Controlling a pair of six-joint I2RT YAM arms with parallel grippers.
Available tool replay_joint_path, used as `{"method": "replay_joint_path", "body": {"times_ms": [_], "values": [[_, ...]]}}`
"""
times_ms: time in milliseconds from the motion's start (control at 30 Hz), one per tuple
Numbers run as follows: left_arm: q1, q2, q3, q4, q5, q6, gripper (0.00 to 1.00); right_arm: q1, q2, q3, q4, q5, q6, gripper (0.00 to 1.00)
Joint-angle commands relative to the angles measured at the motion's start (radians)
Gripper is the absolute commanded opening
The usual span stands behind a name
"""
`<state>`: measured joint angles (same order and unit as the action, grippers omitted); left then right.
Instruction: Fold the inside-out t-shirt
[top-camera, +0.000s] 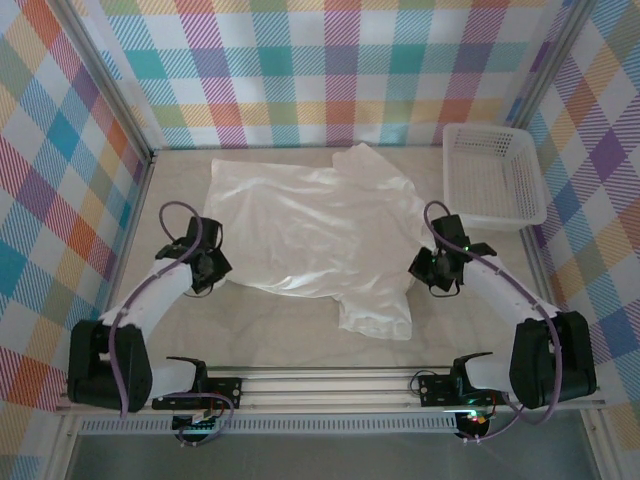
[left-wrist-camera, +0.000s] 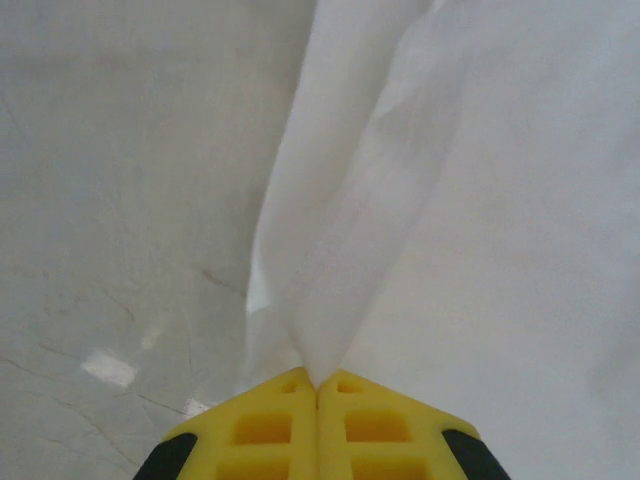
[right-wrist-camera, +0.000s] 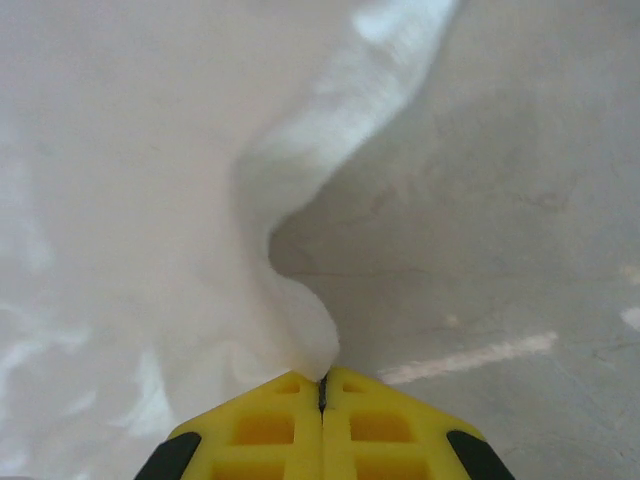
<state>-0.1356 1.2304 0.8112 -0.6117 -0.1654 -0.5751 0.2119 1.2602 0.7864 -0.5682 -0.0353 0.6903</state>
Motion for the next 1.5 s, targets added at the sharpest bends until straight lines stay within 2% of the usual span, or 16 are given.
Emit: {"method": "replay_joint_path", "body": {"times_ms": [0, 100, 200, 333, 467, 500, 600, 633, 700, 800, 900, 1033, 1133, 1300, 1467], "values": [[0.018, -0.108, 0.139, -0.047, -0.076, 0.154, 0.00, -0.053, -0.065, 0.102, -0.062, 0.054, -0.029, 0.00], [0.045, -0.073, 0.202, -0.041, -0.131, 0.248, 0.00, -0.118, -0.047, 0.132, -0.058, 0.071, -0.049, 0.00], [0.066, 0.037, 0.238, 0.003, -0.118, 0.297, 0.00, -0.169, 0.005, 0.152, -0.067, 0.047, -0.067, 0.00], [0.067, 0.205, 0.256, 0.178, 0.001, 0.331, 0.00, -0.181, 0.063, 0.164, -0.049, 0.016, -0.087, 0.00], [0.069, 0.374, 0.258, 0.401, -0.033, 0.354, 0.00, -0.185, 0.132, 0.188, -0.046, -0.006, -0.090, 0.00], [0.073, 0.409, 0.275, 0.413, -0.052, 0.354, 0.05, -0.187, 0.146, 0.196, -0.047, -0.018, -0.090, 0.00], [0.100, 0.486, 0.354, 0.374, -0.064, 0.328, 0.36, -0.187, 0.175, 0.219, -0.044, -0.054, -0.094, 0.00], [0.106, 0.492, 0.384, 0.327, -0.071, 0.315, 0.43, -0.186, 0.179, 0.224, -0.042, -0.061, -0.094, 0.00], [0.106, 0.484, 0.435, 0.209, -0.111, 0.285, 0.48, -0.187, 0.188, 0.231, -0.039, -0.070, -0.095, 0.00], [0.097, 0.437, 0.468, 0.027, -0.106, 0.178, 0.46, -0.186, 0.195, 0.231, -0.031, -0.082, -0.094, 0.00], [0.056, 0.383, 0.432, -0.092, -0.083, 0.068, 0.38, -0.187, 0.201, 0.225, -0.018, -0.102, -0.089, 0.00], [-0.011, 0.326, 0.348, -0.129, -0.084, -0.026, 0.34, -0.186, 0.215, 0.226, -0.009, -0.125, -0.083, 0.00], [-0.023, 0.324, 0.301, -0.076, -0.002, -0.021, 0.35, -0.186, 0.223, 0.235, -0.015, -0.130, -0.090, 0.00], [-0.023, 0.401, 0.340, -0.084, -0.035, 0.002, 0.41, -0.185, 0.223, 0.236, -0.016, -0.141, -0.094, 0.00], [-0.017, 0.510, 0.417, -0.111, -0.064, 0.043, 0.40, -0.186, 0.209, 0.225, -0.017, -0.139, -0.094, 0.00]]}}
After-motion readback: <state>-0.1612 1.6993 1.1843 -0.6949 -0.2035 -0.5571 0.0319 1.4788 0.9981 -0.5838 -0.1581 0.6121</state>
